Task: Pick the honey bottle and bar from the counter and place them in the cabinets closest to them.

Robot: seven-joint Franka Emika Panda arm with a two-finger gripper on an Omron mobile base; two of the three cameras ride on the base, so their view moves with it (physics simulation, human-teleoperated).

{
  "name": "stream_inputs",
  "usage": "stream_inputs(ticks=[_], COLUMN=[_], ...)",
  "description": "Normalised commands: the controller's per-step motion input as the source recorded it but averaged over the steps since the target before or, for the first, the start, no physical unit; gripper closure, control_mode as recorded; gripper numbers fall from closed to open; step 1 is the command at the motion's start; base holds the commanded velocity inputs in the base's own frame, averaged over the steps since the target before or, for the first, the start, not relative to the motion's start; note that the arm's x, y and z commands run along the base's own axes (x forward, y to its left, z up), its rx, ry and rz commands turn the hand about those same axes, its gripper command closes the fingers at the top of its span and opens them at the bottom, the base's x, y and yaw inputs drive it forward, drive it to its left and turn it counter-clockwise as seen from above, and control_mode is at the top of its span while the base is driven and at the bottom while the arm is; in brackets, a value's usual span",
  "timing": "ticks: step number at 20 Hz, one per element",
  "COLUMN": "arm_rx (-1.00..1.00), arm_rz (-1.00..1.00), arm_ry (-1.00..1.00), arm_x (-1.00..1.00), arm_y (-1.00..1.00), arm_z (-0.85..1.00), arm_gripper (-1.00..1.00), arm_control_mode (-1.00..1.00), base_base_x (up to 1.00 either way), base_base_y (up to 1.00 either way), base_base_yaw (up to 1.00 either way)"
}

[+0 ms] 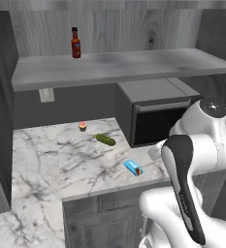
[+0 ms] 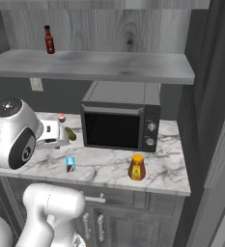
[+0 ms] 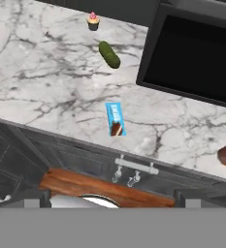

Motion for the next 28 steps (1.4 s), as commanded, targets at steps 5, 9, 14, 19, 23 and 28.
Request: stream_inputs(ticks=[5,9,14,19,23,28], arm_rx=[0.02,0.07,0.07,0.03,0.02,0.02], arm_rz=[-0.1,-0.05,-0.04,-0.05,-0.06,-0.07], arm_ry=[-0.26,-0.2,-0.18,-0.22,-0.24,-0.25], arm_x=[0.05,-0.01,0.01,0.03,0.03,0.04], arm_y=[0.0,0.0,0.0,0.02,0.02,0.03], arm_z=[-0.91,-1.0,-0.96,-0.99,-0.95,-0.9], arm_gripper=[-1.0,-1.0,-1.0,-1.0,-1.0,-1.0], arm_control_mode=[-1.0,-1.0,-1.0,-1.0,-1.0,-1.0], base_base_x=[0.0,0.0,0.0,0.0,0.0,0.0], base_base_y=[0.0,0.0,0.0,0.0,0.0,0.0], base_base_yaw=[0.0,0.0,0.0,0.0,0.0,0.0])
